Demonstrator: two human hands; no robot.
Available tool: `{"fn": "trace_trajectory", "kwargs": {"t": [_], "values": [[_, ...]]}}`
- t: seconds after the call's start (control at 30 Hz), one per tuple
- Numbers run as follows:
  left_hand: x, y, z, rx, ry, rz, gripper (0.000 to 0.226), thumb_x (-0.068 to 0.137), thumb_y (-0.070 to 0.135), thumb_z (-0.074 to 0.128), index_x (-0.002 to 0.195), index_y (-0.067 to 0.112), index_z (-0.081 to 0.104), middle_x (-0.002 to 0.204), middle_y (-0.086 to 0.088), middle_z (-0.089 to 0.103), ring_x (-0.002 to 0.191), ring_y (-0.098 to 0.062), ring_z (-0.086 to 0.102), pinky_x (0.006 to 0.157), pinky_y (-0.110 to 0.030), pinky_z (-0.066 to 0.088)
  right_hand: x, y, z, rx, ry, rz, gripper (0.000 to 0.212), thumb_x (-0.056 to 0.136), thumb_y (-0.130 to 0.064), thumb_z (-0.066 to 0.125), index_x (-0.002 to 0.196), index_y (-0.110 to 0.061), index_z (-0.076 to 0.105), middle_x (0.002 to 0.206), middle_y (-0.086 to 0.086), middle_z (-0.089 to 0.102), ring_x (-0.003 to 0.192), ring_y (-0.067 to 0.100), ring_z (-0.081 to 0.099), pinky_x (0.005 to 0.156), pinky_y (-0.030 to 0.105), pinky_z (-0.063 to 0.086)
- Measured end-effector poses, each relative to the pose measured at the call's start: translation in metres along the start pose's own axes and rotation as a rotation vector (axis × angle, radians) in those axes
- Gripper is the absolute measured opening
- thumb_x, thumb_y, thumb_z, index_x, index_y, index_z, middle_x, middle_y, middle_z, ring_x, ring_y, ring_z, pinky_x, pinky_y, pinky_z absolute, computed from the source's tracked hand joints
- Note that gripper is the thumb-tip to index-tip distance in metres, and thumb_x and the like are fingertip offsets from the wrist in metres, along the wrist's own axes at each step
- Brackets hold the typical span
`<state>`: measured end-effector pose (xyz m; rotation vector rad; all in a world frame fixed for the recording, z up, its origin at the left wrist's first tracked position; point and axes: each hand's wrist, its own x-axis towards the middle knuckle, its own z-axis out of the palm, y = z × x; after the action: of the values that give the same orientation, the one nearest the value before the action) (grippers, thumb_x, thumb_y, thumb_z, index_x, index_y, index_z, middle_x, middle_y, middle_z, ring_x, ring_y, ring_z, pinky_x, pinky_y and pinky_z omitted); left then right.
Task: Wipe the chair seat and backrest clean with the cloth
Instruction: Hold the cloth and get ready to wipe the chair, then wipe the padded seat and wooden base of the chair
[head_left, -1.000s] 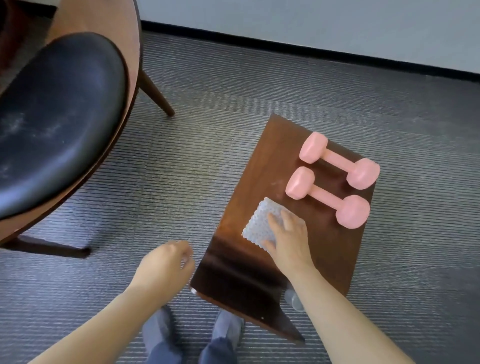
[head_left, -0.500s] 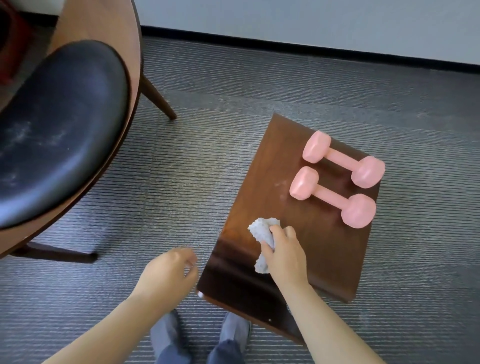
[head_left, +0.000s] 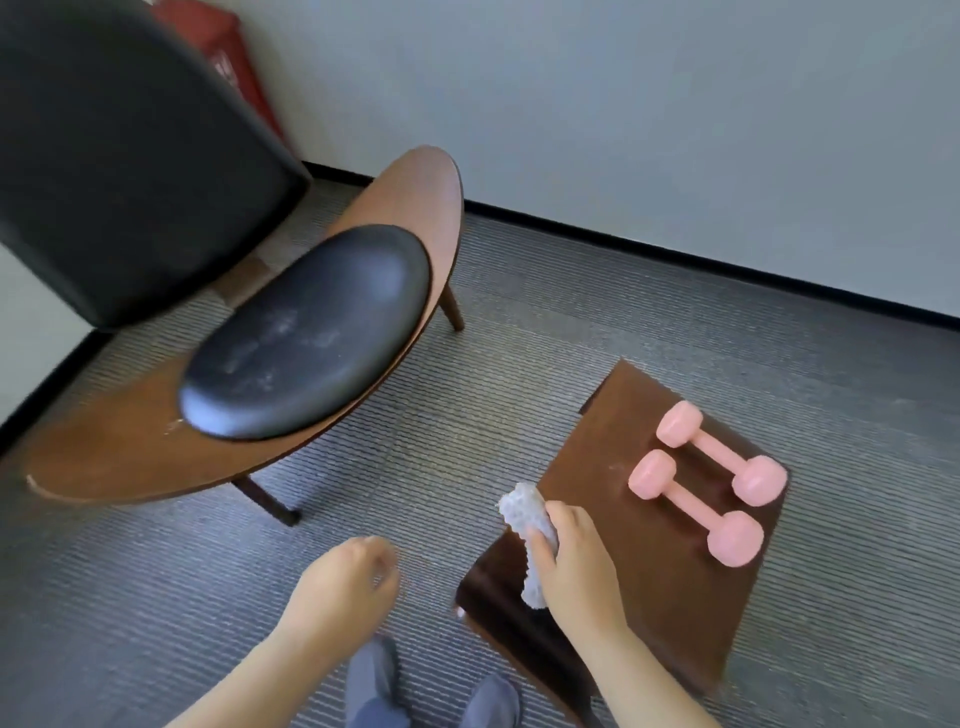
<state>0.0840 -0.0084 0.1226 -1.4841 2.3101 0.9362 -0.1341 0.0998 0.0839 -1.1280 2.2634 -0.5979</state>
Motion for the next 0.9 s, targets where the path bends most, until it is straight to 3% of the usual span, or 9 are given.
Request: {"fn": "trace_trajectory", "kwargs": {"t": [0.2, 0.33, 0.43, 0.57, 0.9], "values": [[-0.061, -0.016, -0.058, -0.054, 0.154, -0.064, 0.016, 0.093, 0.030, 0.046, 0.100, 0.028, 0.060, 0.098, 0.013, 0.062, 0.088, -0.006, 0.057, 0.078, -0.022, 0.048, -0.010, -0.086, -0.032, 0.005, -0.031, -0.204, 0.006, 0.092, -0.029, 0.049, 0.088, -0.026, 0.048, 0.093, -0.010, 0.052, 0.083, 0.006, 0.052, 0.068, 0.022, 0.045], [-0.100, -0.032, -0.085, -0.104, 0.223, -0.120, 0.017, 0.093, 0.029, 0.047, 0.101, 0.026, 0.061, 0.097, 0.012, 0.062, 0.088, -0.007, 0.058, 0.076, -0.021, 0.047, -0.019, -0.134, -0.041, -0.014, -0.066, -0.294, 0.008, 0.094, -0.030, 0.048, 0.092, -0.024, 0.052, 0.093, -0.008, 0.052, 0.081, 0.006, 0.053, 0.069, 0.028, 0.050], [-0.129, -0.050, -0.102, -0.132, 0.266, -0.154, 0.013, 0.092, 0.029, 0.048, 0.096, 0.028, 0.060, 0.095, 0.012, 0.062, 0.086, -0.005, 0.058, 0.073, -0.018, 0.045, -0.028, -0.170, -0.043, -0.028, -0.100, -0.343, 0.008, 0.095, -0.030, 0.047, 0.095, -0.023, 0.052, 0.098, -0.008, 0.051, 0.081, 0.006, 0.054, 0.066, 0.022, 0.046], [-0.159, -0.084, -0.127, -0.159, 0.307, -0.214, 0.009, 0.091, 0.031, 0.051, 0.093, 0.030, 0.060, 0.093, 0.013, 0.064, 0.086, -0.005, 0.060, 0.076, -0.021, 0.049, -0.041, -0.221, -0.038, -0.028, -0.128, -0.386, 0.008, 0.097, -0.027, 0.045, 0.090, -0.022, 0.048, 0.091, -0.007, 0.050, 0.075, 0.005, 0.050, 0.057, 0.020, 0.041], [-0.202, -0.196, -0.208, -0.200, 0.393, -0.209, 0.017, 0.090, 0.031, 0.051, 0.100, 0.026, 0.064, 0.095, 0.014, 0.064, 0.087, -0.004, 0.060, 0.078, -0.022, 0.050, -0.071, -0.348, 0.012, -0.063, -0.089, -0.416, 0.014, 0.094, -0.024, 0.048, 0.080, -0.024, 0.044, 0.082, -0.010, 0.047, 0.070, 0.007, 0.049, 0.059, 0.026, 0.043]]}}
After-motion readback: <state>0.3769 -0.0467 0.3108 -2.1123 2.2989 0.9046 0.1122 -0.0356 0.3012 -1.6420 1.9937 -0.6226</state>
